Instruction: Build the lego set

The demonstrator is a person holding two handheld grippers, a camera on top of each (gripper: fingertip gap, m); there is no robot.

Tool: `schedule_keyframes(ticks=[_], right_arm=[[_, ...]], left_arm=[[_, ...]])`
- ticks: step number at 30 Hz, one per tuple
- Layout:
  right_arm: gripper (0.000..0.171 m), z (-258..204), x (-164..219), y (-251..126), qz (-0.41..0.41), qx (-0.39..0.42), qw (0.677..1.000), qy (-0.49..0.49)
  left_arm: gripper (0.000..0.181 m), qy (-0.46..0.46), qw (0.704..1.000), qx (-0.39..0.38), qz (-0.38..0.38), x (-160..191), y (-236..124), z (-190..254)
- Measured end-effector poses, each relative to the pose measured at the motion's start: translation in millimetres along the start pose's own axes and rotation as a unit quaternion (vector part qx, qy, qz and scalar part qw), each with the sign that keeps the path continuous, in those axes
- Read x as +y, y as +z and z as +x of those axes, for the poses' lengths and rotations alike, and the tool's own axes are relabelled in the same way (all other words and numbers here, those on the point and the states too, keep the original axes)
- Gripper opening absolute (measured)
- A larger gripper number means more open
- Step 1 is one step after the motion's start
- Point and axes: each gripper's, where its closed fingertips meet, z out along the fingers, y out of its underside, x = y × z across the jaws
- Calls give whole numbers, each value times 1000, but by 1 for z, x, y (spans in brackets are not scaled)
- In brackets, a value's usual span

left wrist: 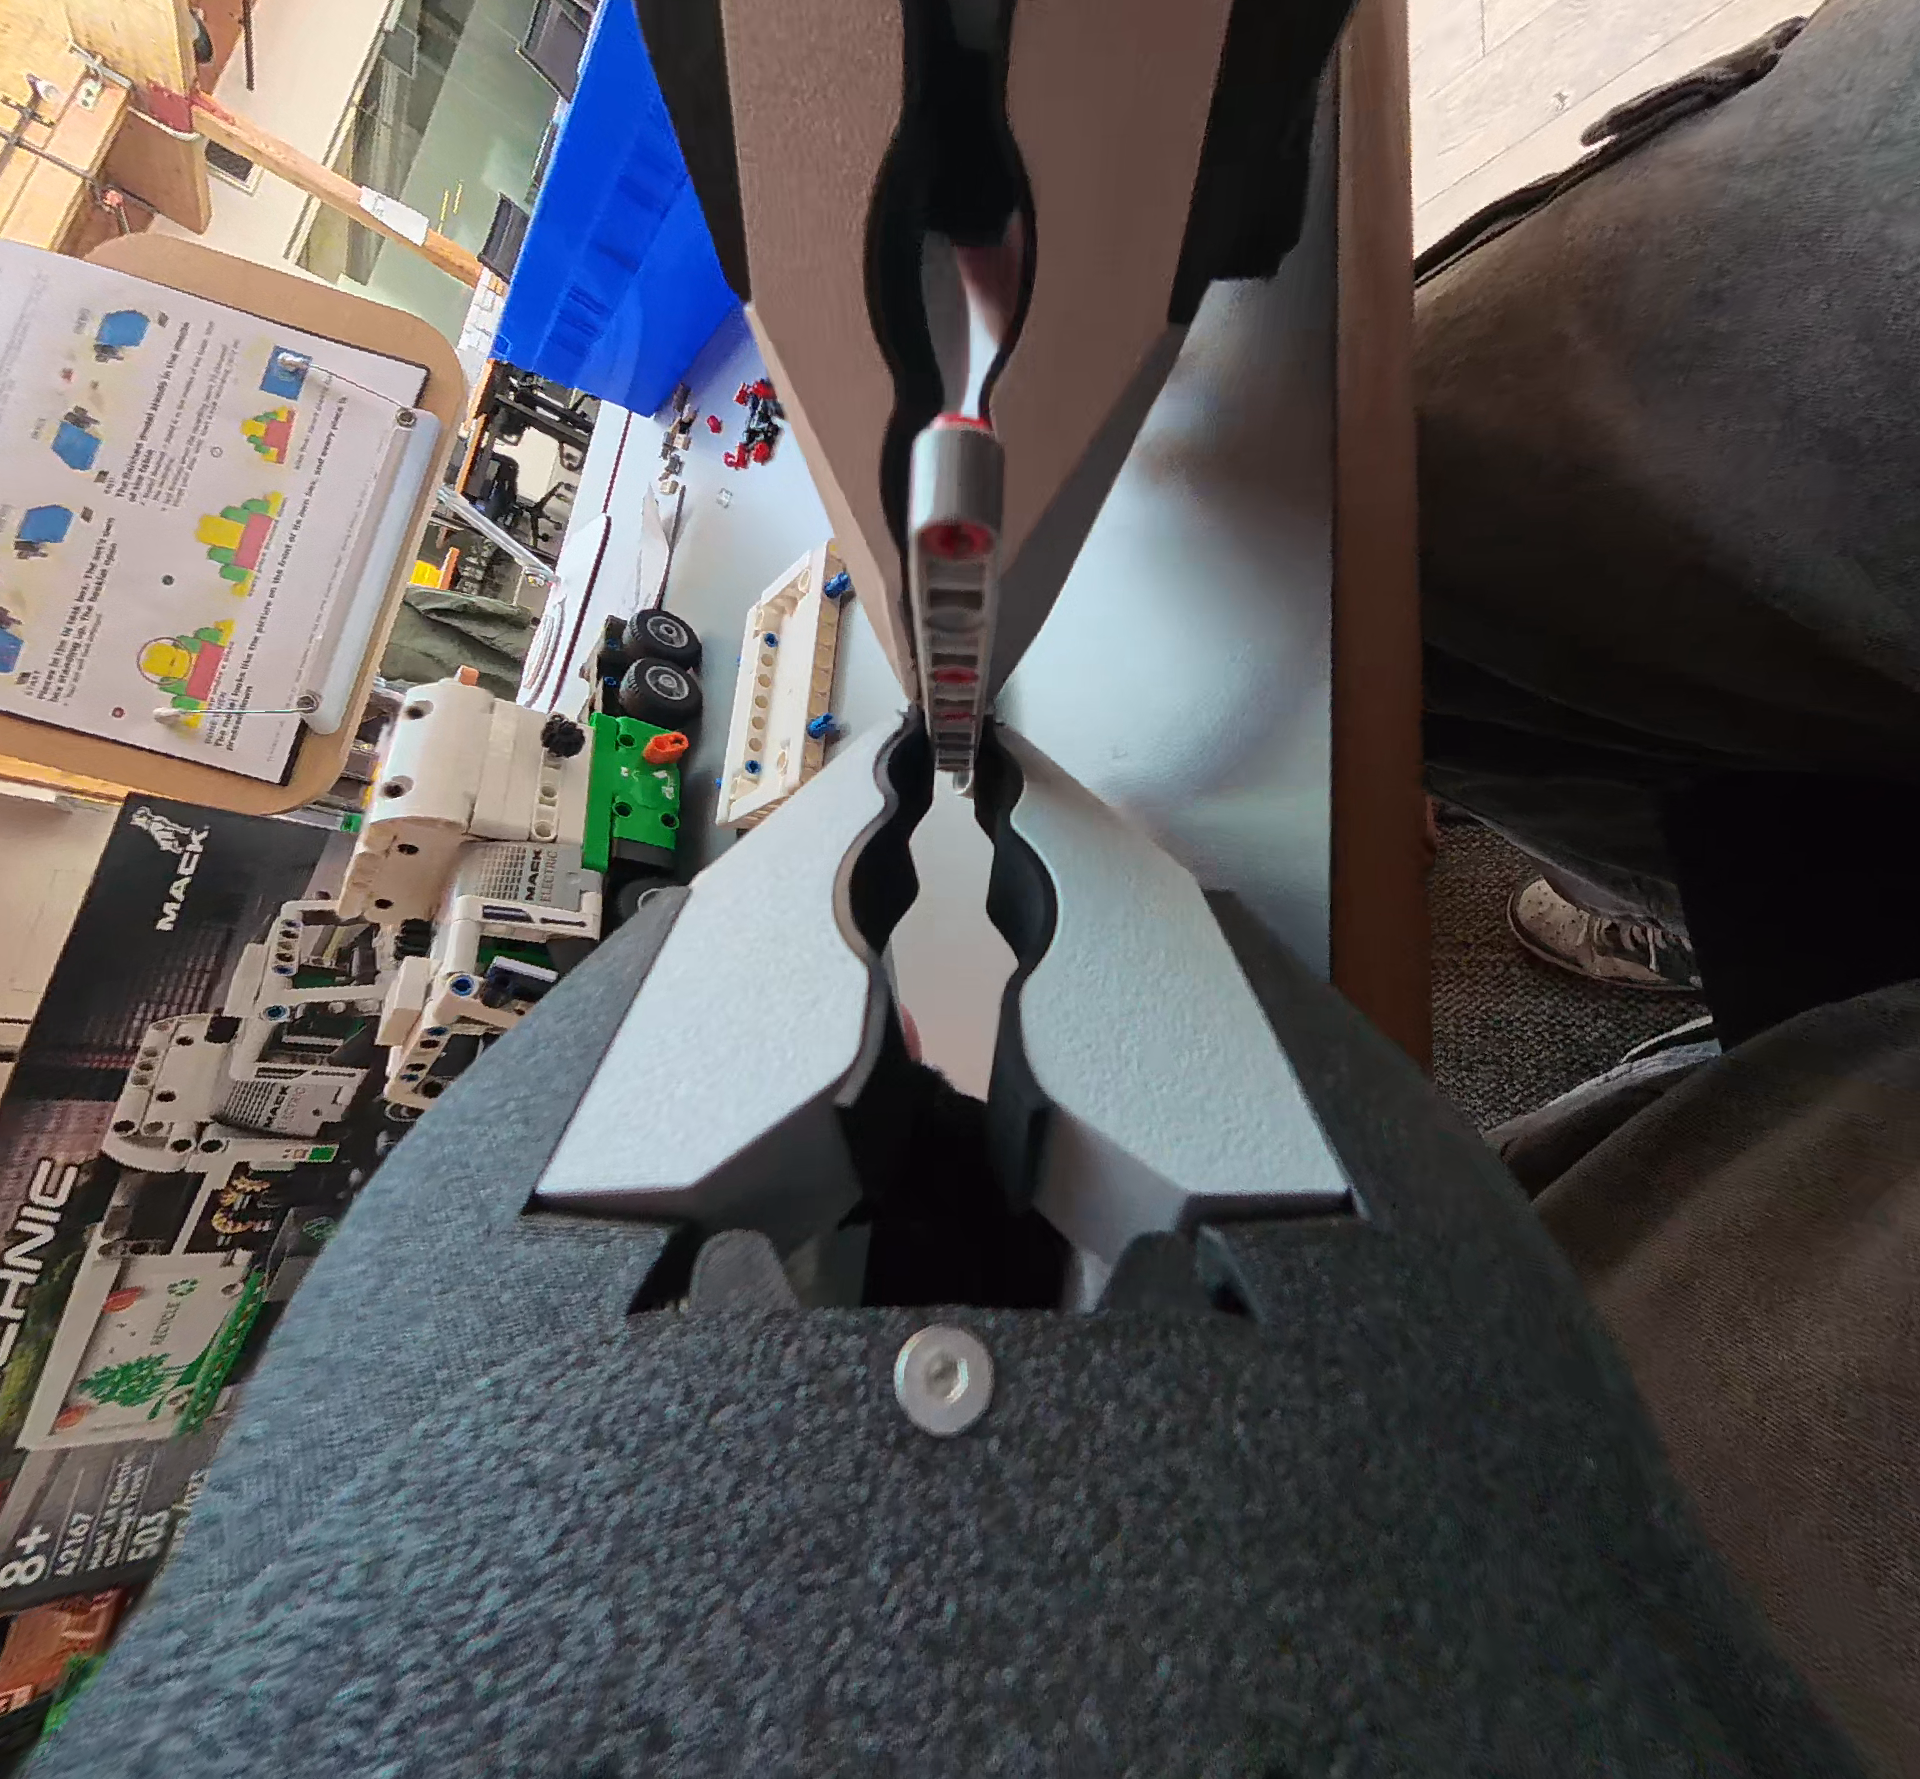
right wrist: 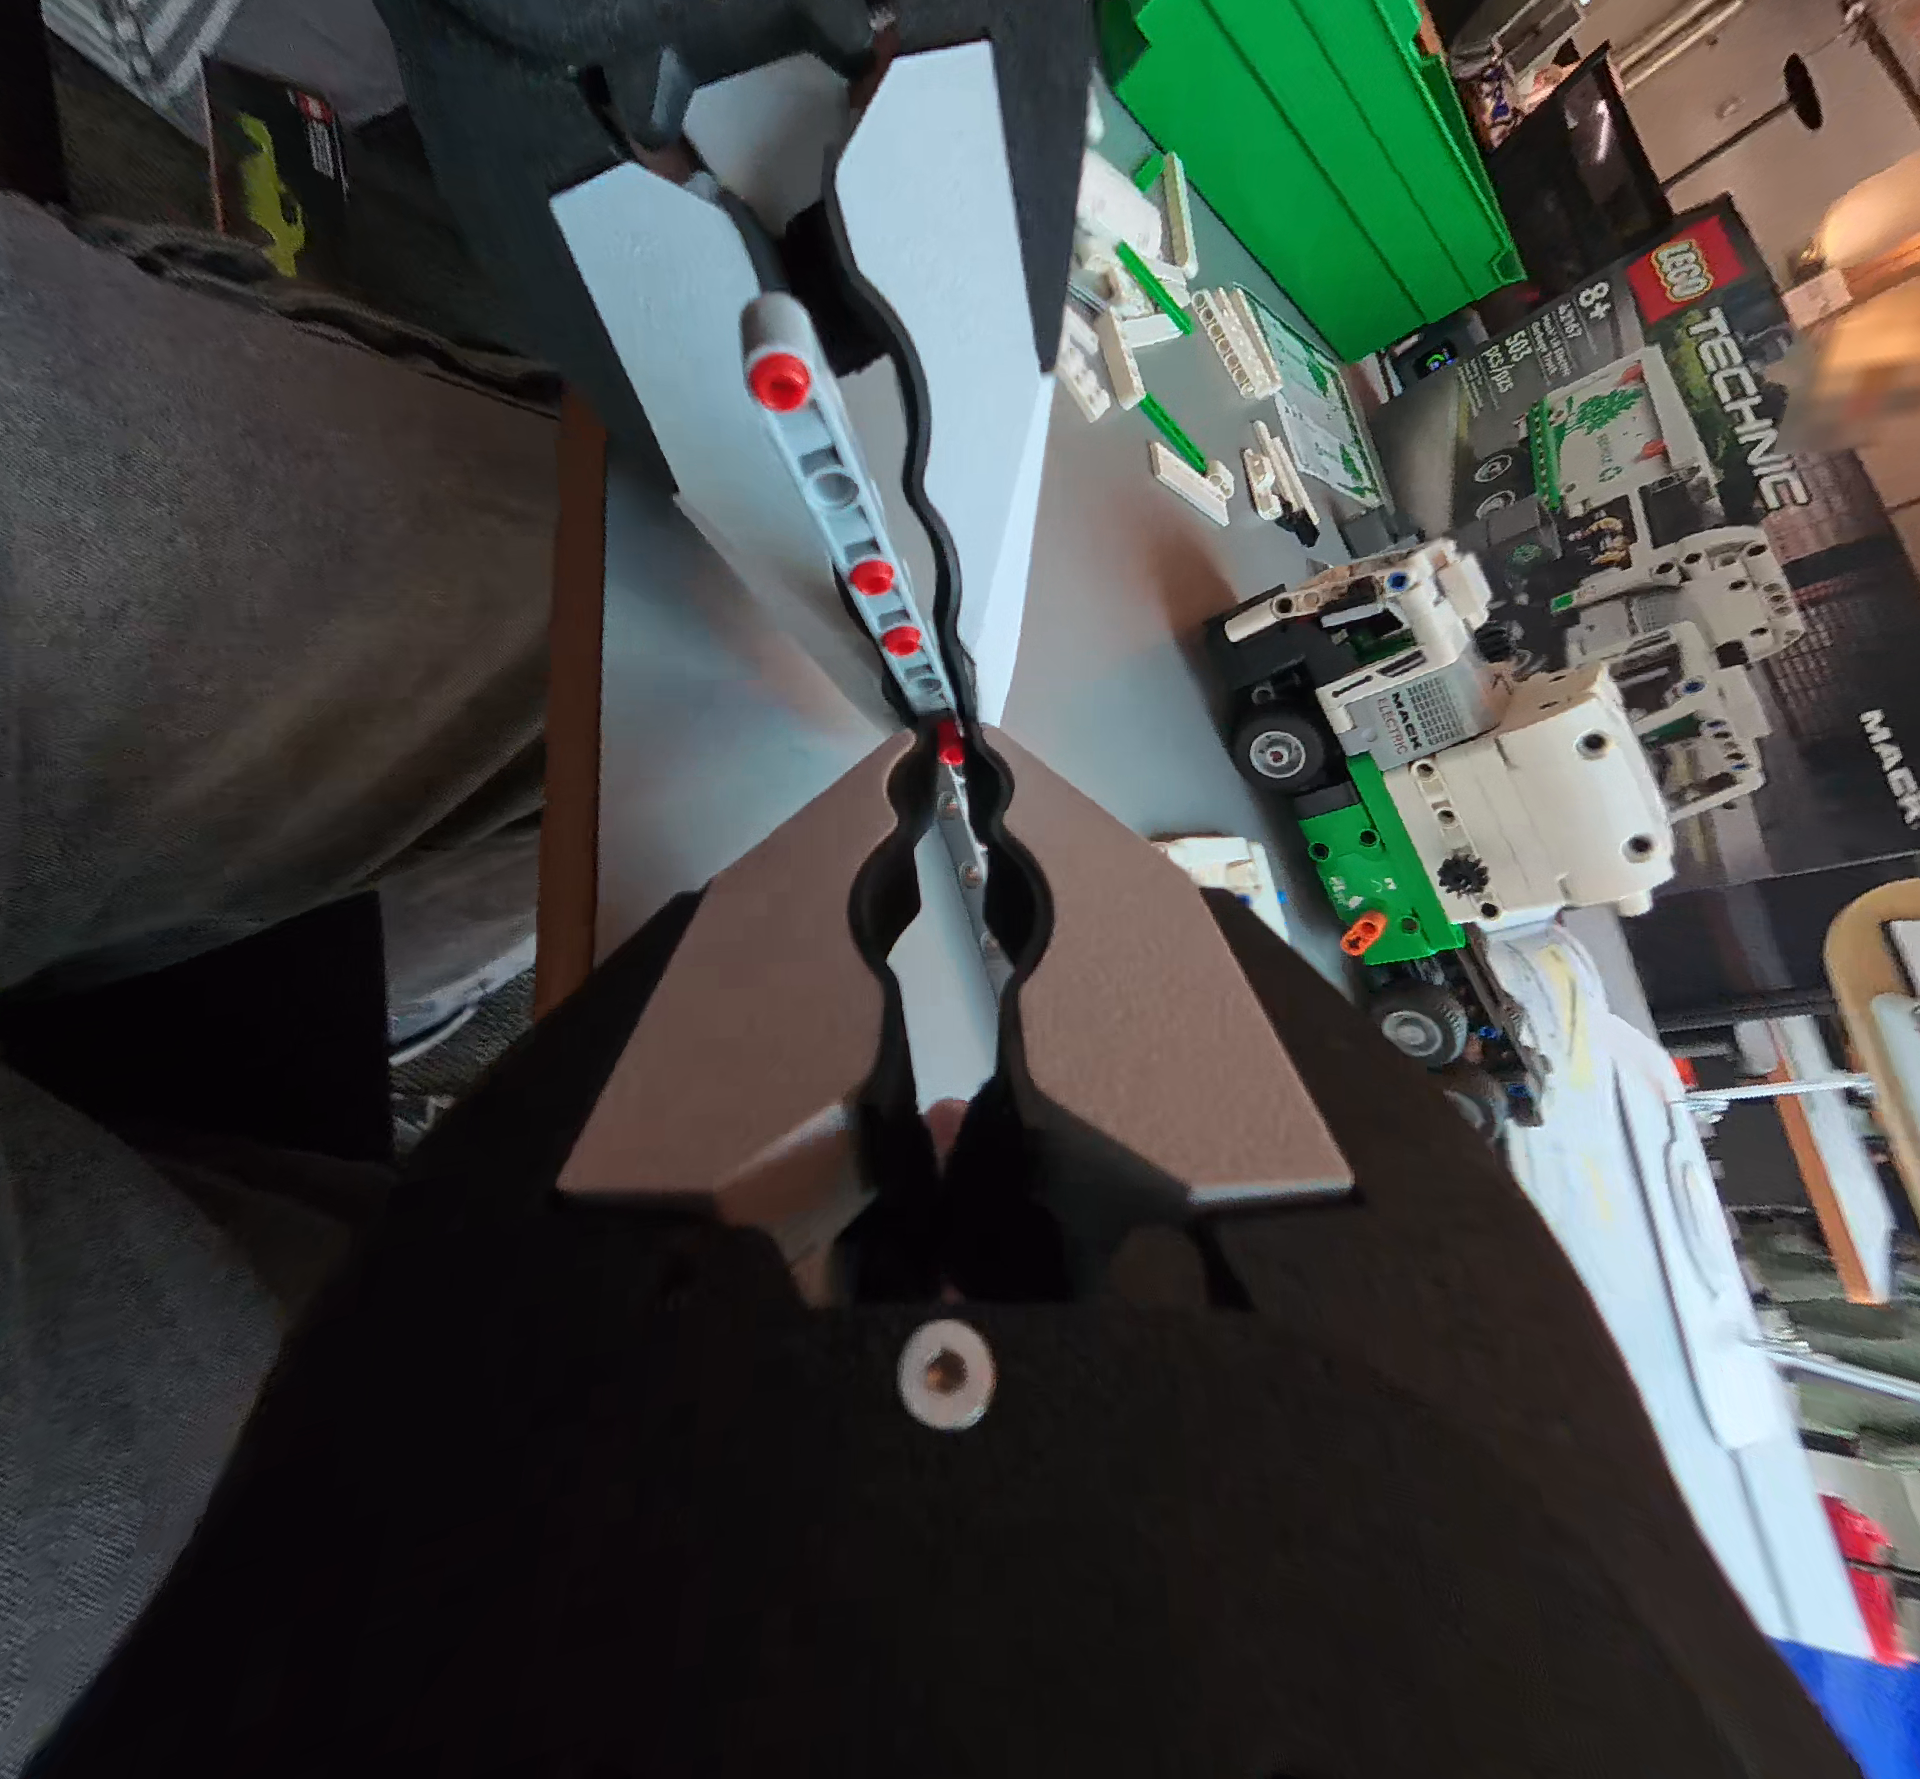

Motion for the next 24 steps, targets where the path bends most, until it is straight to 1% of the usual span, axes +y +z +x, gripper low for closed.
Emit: schedule_keyframes(ticks=[5, 8, 10, 15, 21, 24], right_arm=[[6, 5, -8, -7, 34, -18, 996, 86], [9, 3, -7, -5, 29, -29, 993, 109], [5, 3, -7, -6, 35, -24, 994, 103], [4, 2, -5, -4, 35, -33, 994, 103], [4, -5, 2, -2, 13, -54, 995, 89], [3, -5, 4, -4, 6, -59, 996, 64]], left_arm=[[6, -23, 999, -10, 22, -5, -4, -7], [6, -25, 999, -15, 29, -7, -5, -9], [6, -24, 999, -15, 33, -8, -6, -8], [7, -22, 999, -11, 29, -7, -5, -7], [7, 0, 1000, 3, 8, -2, 0, 1], [6, -2, 1000, 11, 10, -2, 0, 2]])
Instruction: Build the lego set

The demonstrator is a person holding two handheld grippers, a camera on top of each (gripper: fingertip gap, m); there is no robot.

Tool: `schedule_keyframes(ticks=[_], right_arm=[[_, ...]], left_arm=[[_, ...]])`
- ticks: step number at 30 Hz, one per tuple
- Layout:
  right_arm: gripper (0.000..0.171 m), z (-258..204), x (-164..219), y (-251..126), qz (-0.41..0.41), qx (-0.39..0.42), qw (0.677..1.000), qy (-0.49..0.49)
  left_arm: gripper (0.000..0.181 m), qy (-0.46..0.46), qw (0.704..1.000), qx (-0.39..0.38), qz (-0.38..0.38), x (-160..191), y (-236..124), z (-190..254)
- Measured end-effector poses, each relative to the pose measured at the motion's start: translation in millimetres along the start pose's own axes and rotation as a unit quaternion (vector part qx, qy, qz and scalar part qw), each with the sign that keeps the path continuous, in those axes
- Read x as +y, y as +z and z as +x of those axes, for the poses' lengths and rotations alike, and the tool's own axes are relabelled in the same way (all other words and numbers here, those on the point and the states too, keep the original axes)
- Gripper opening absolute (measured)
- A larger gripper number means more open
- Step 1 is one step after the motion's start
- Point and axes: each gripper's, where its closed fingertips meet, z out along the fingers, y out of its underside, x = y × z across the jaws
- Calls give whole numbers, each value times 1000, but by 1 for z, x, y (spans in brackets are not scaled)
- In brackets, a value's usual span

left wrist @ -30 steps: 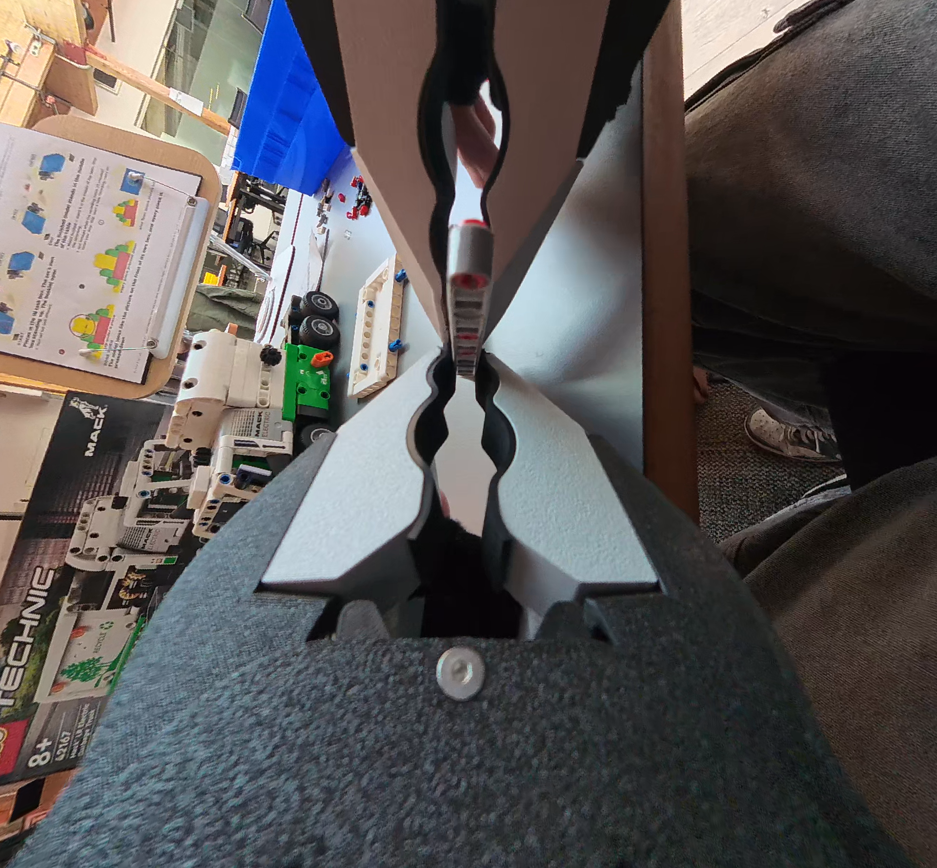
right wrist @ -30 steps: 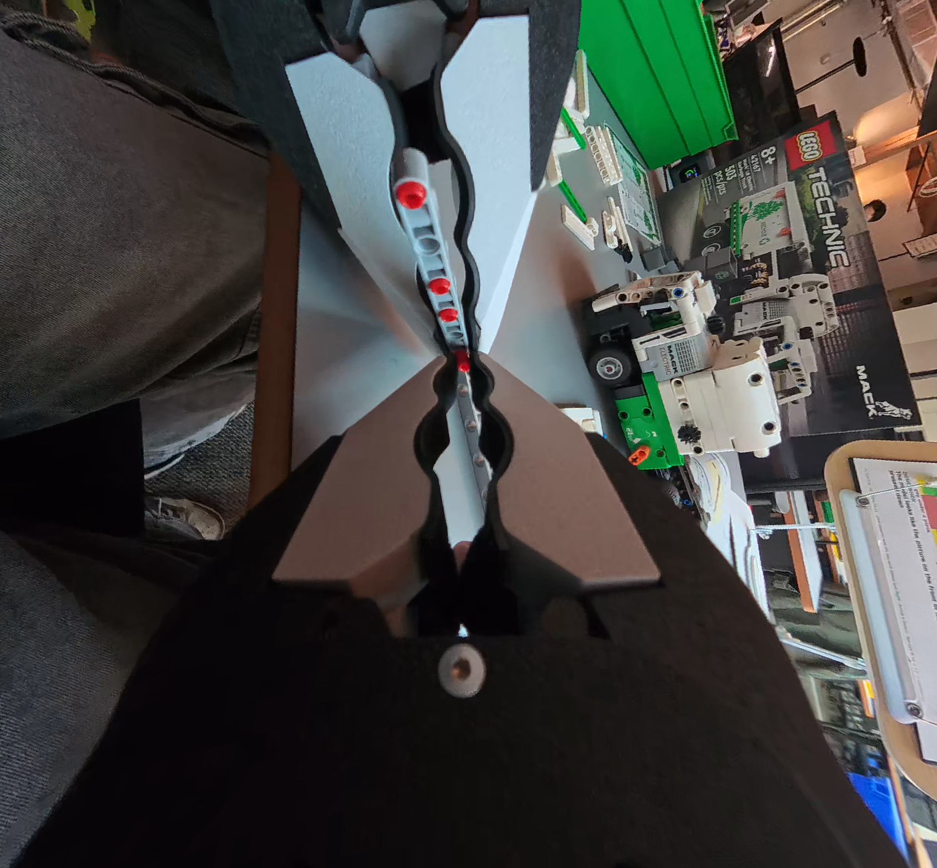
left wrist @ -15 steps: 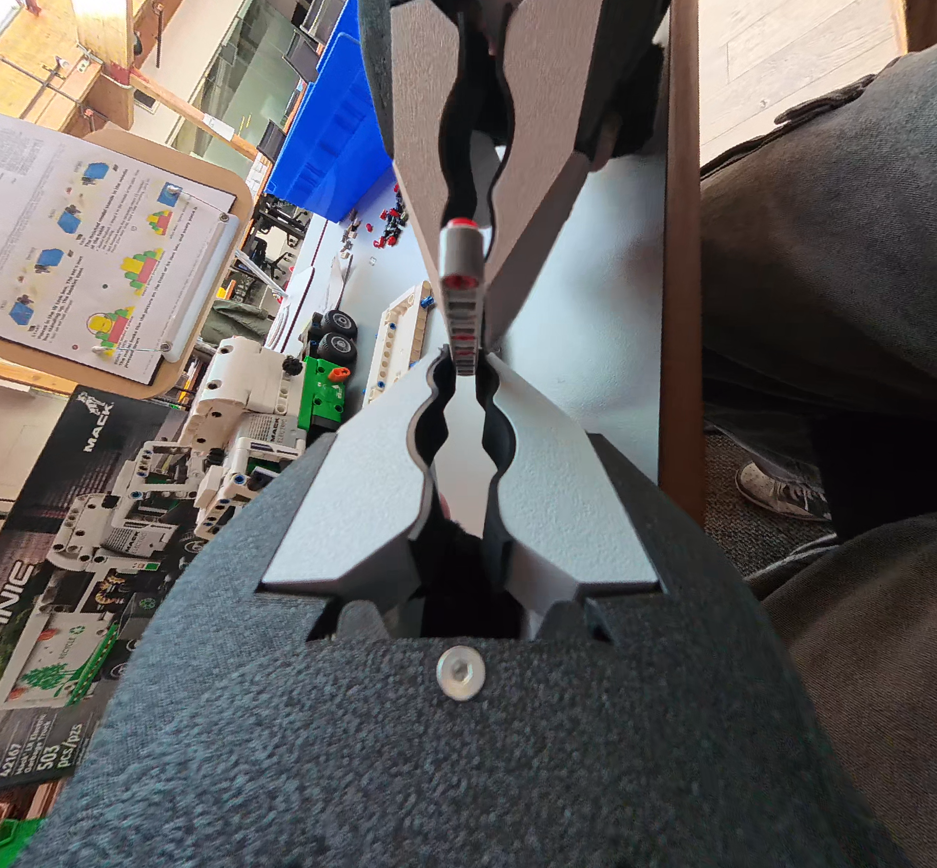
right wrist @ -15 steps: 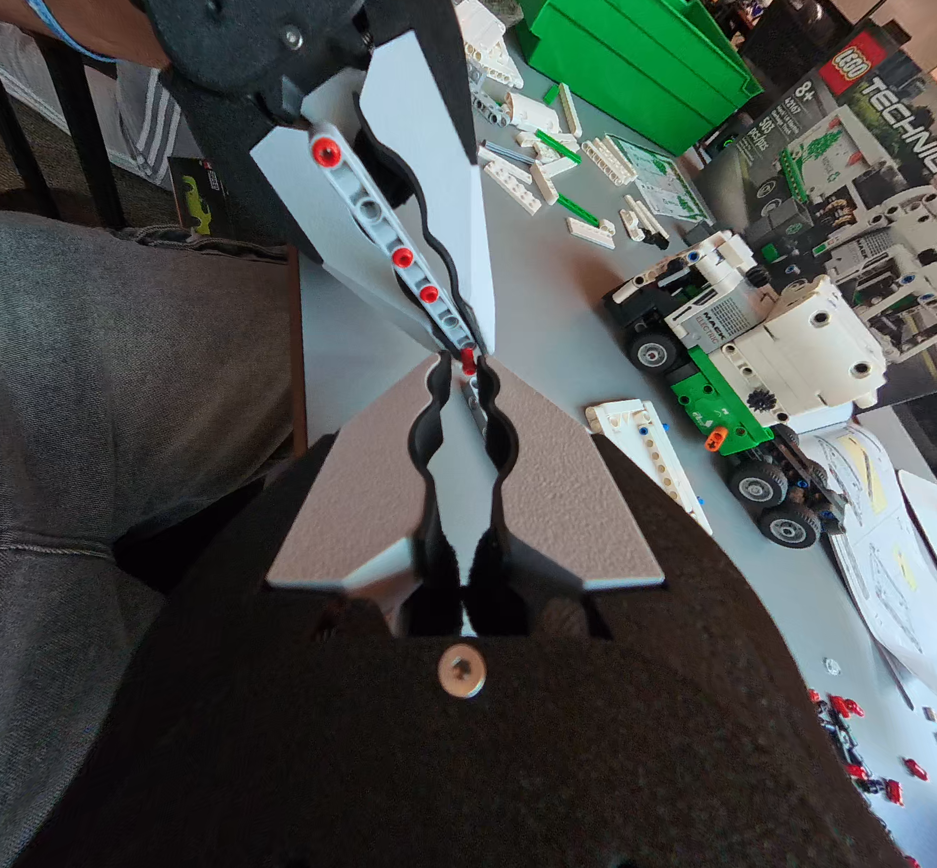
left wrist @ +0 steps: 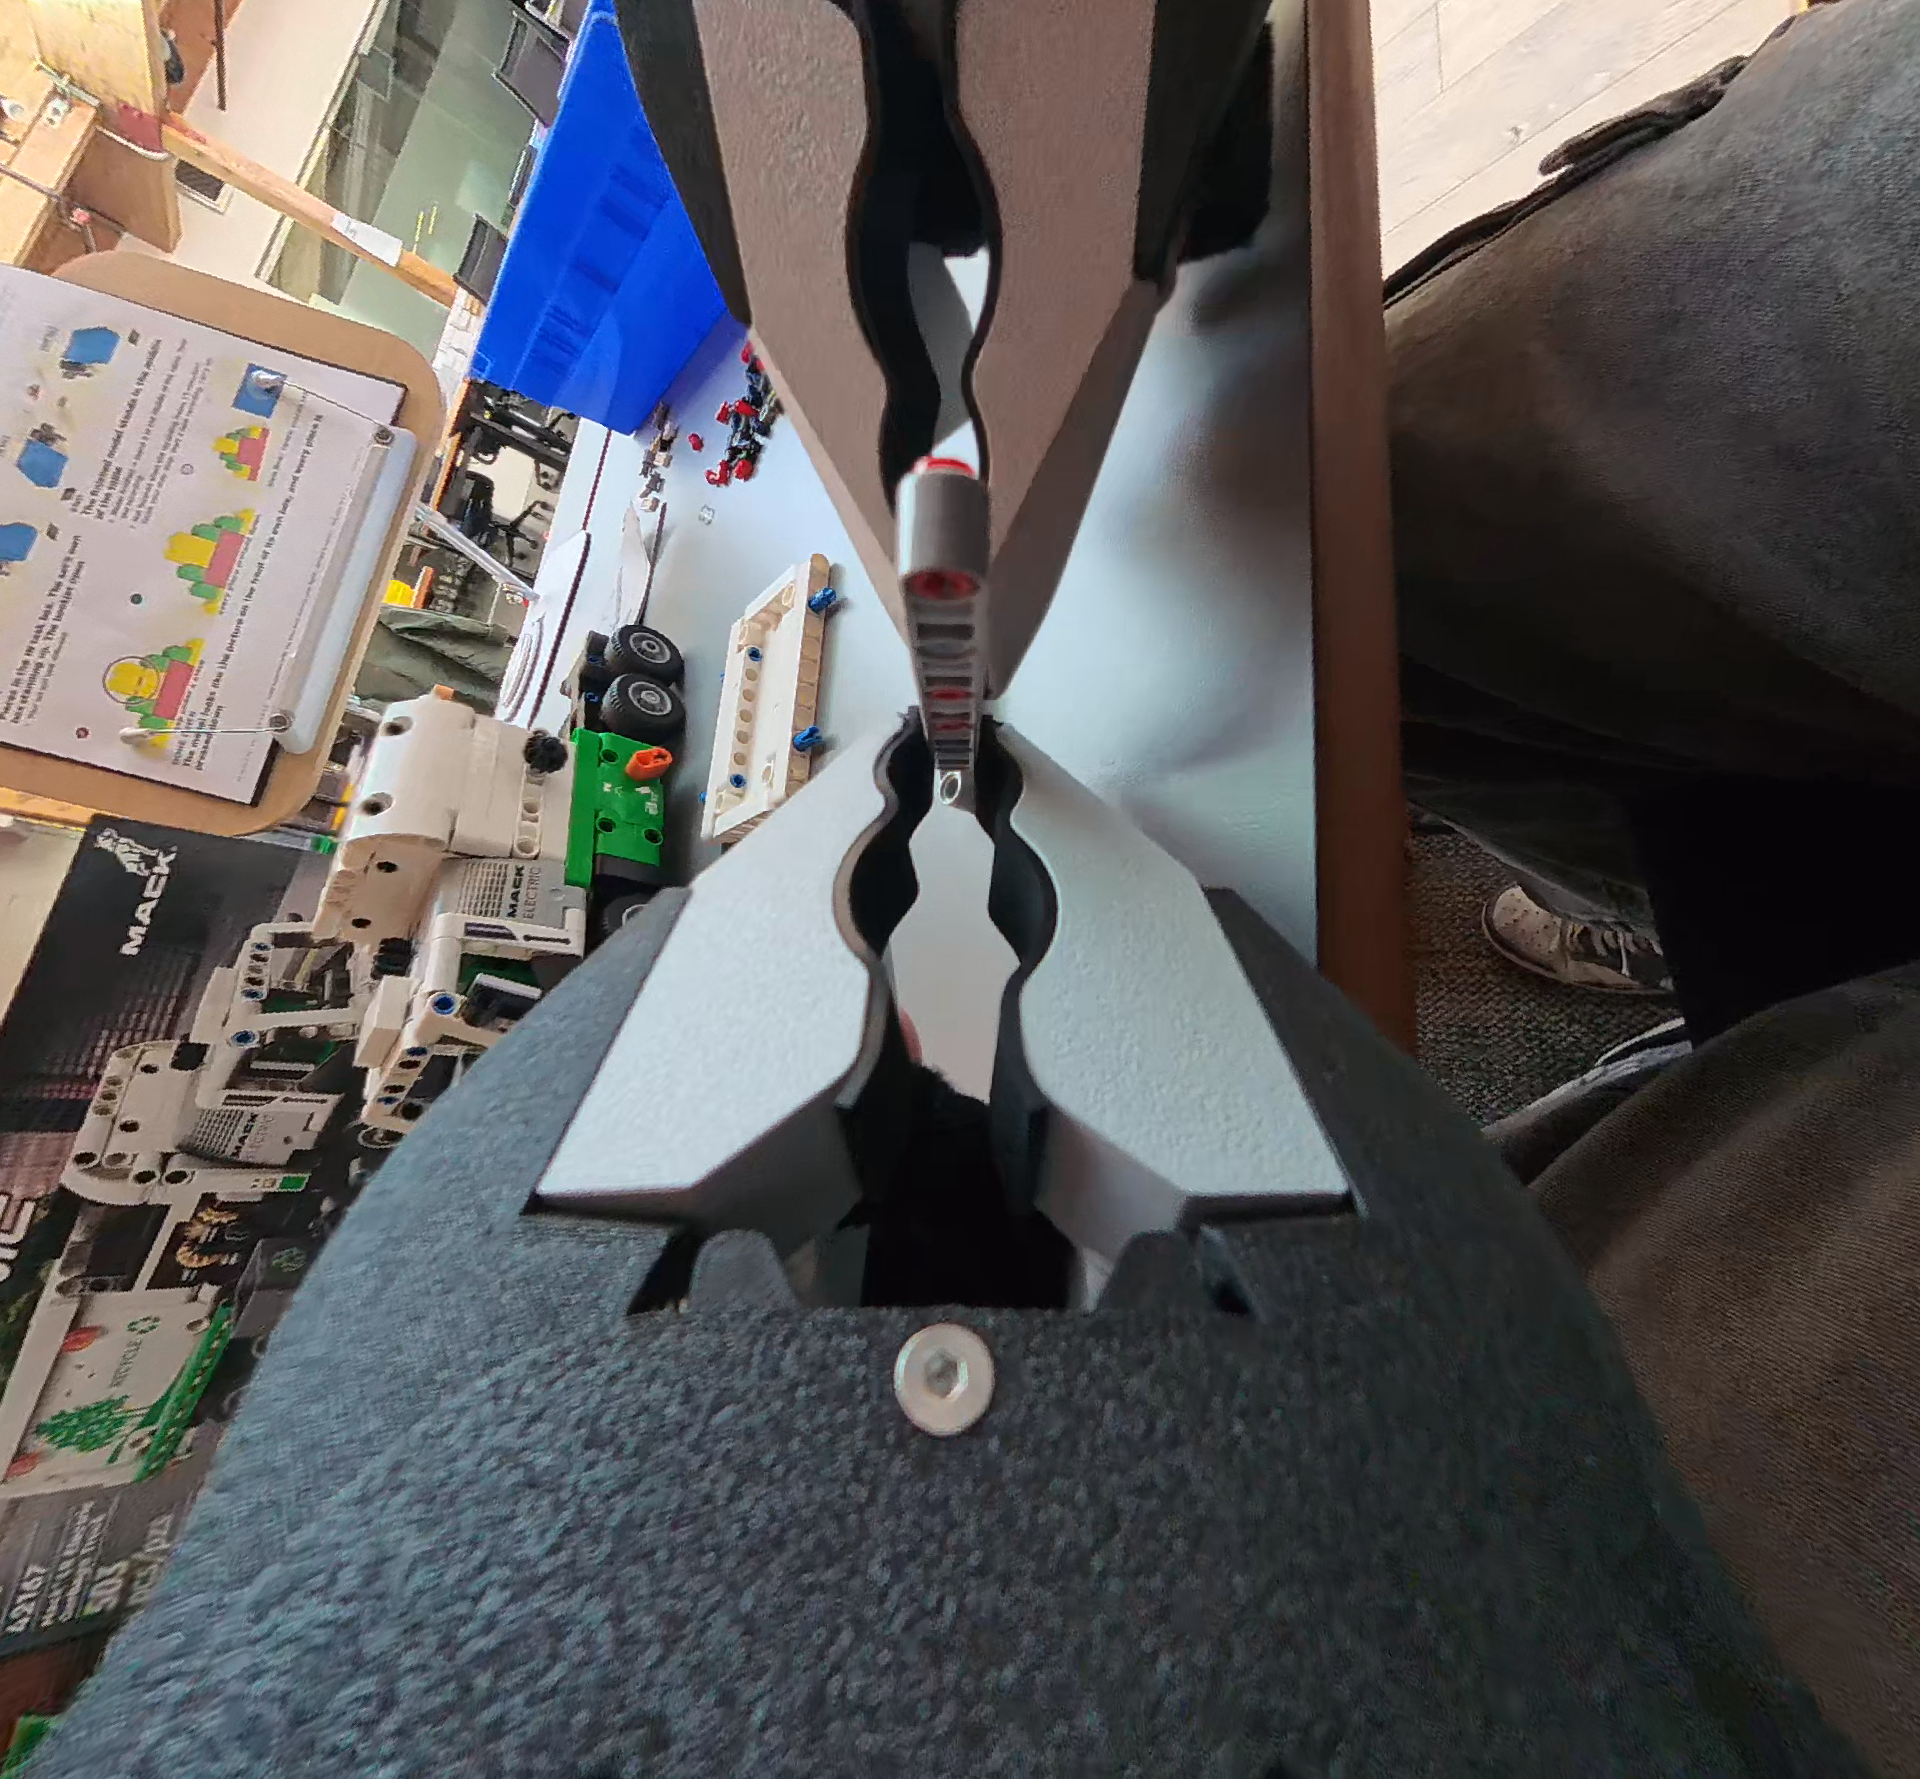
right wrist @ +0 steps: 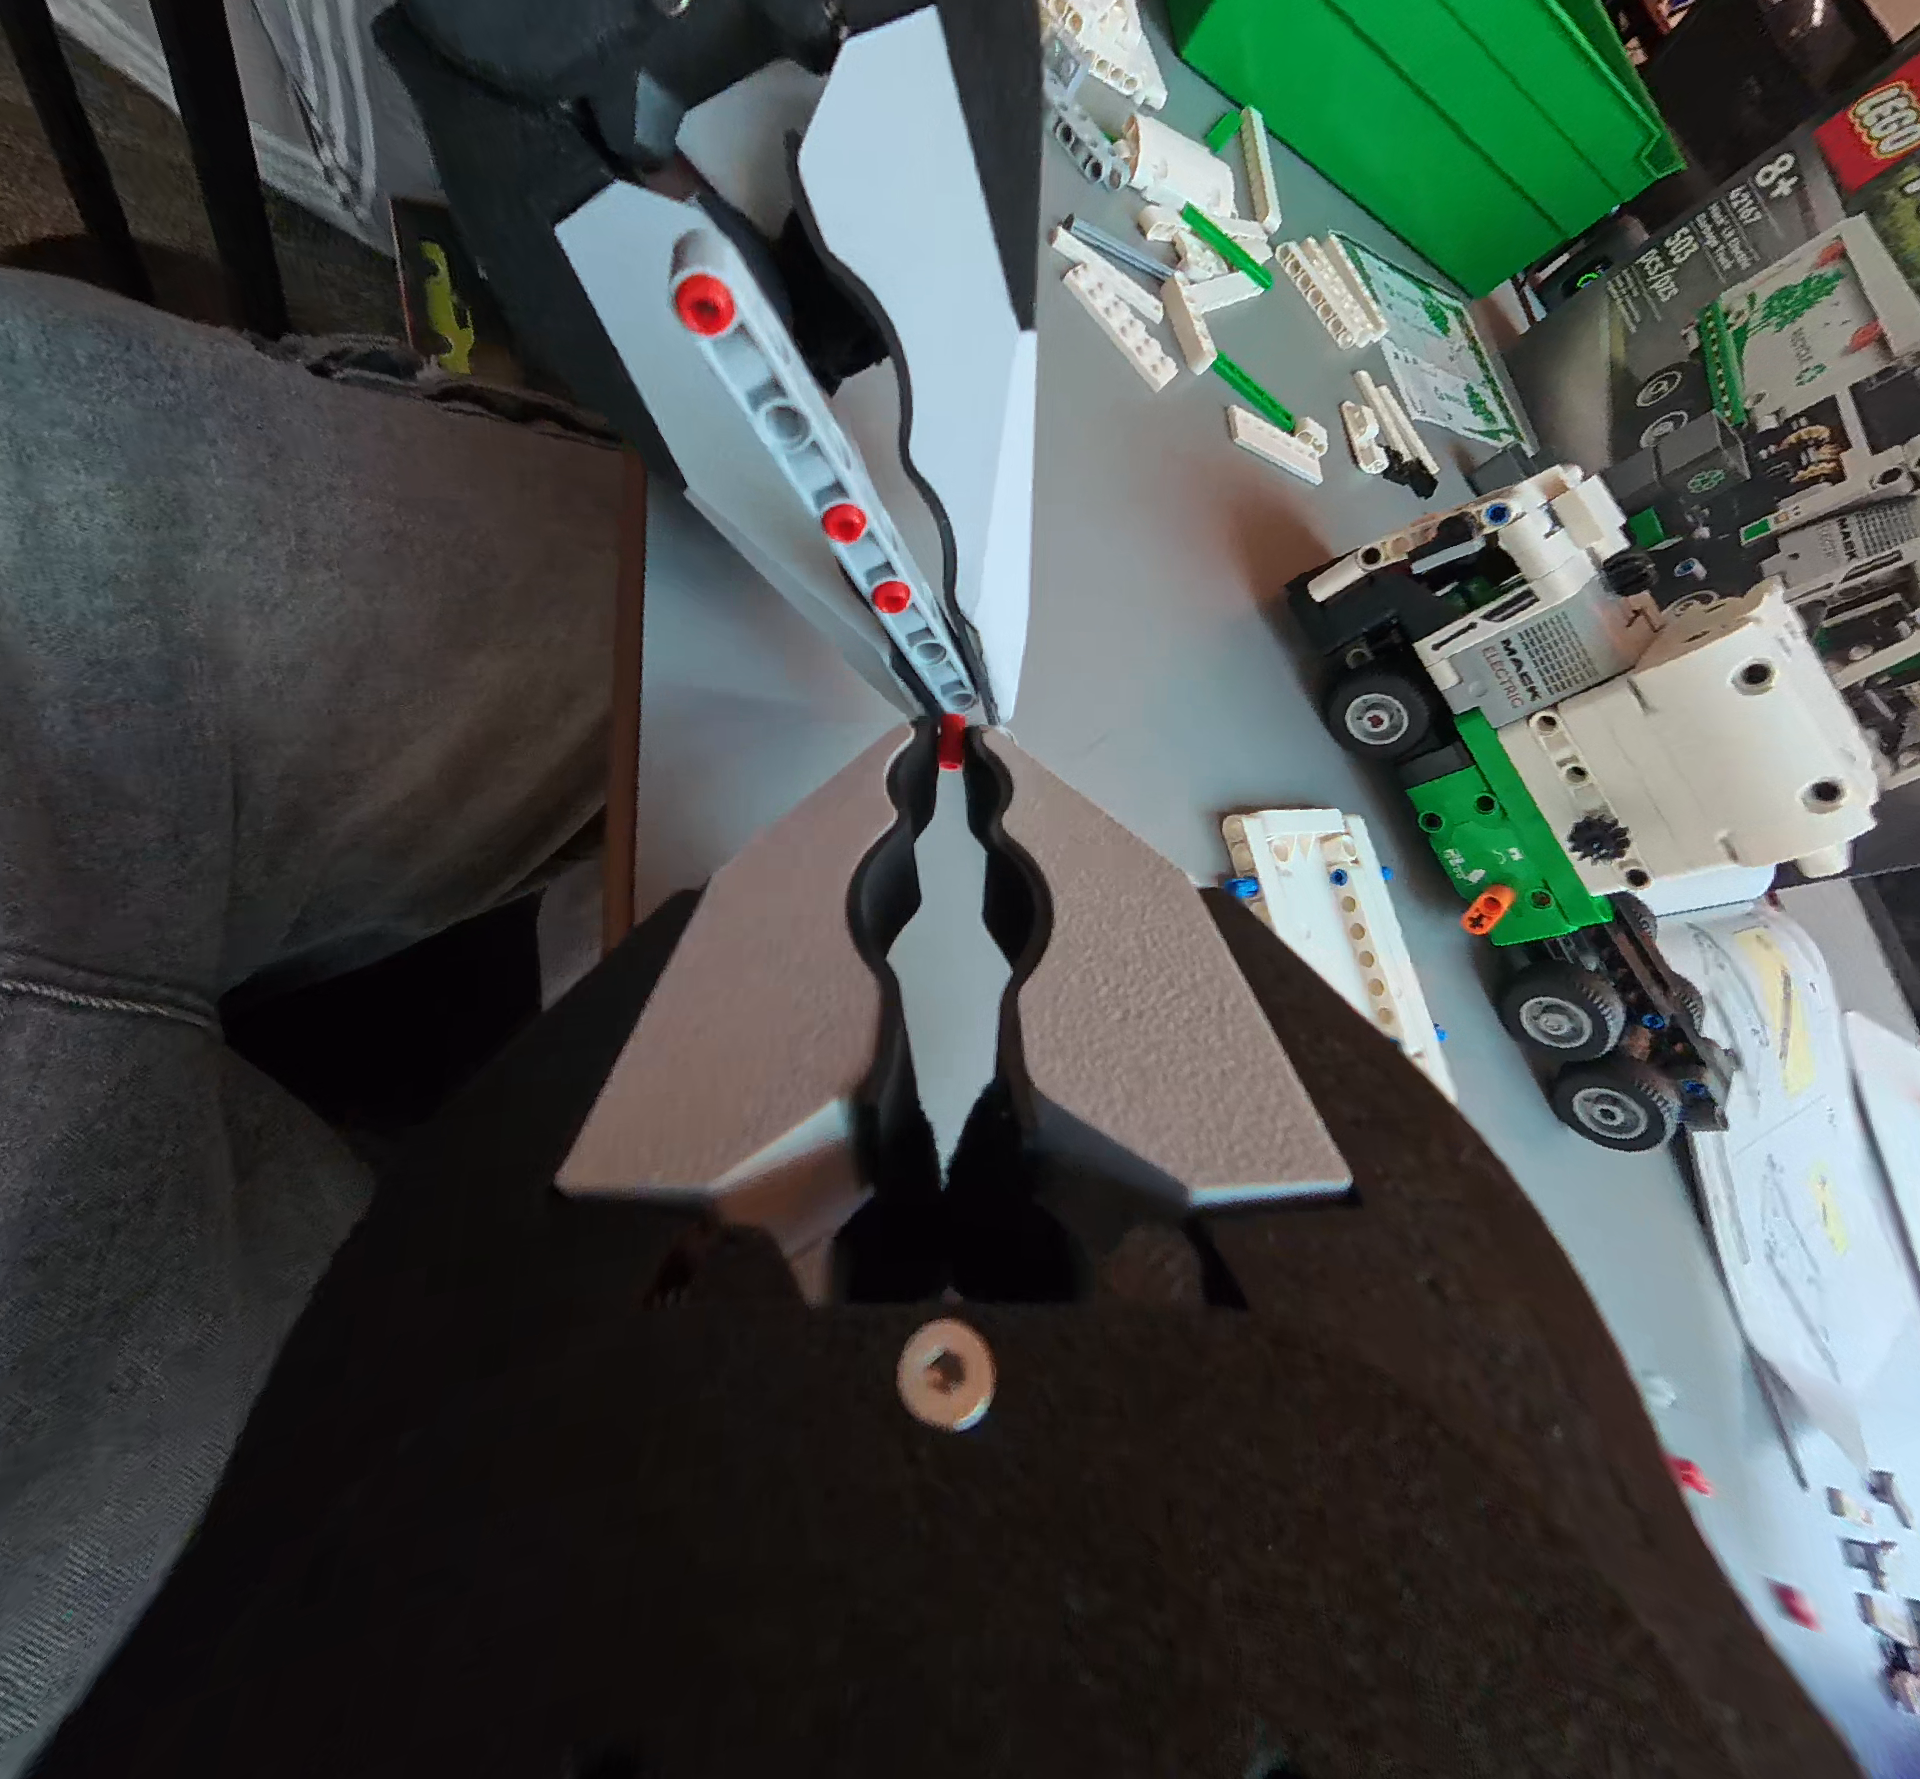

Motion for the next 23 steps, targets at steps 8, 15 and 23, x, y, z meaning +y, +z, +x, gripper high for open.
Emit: schedule_keyframes(ticks=[8, 15, 23], right_arm=[[4, 1, -3, 0, -19, 46, 987, -155], [4, 4, -12, -5, -38, 96, 952, -290], [3, 6, -33, -21, -21, 112, 905, -411]], left_arm=[[7, -22, 1000, 19, 10, -2, -2, 0], [7, -116, 988, 100, 35, -9, -7, 0], [7, -273, 936, 202, 95, -29, -23, -6]])
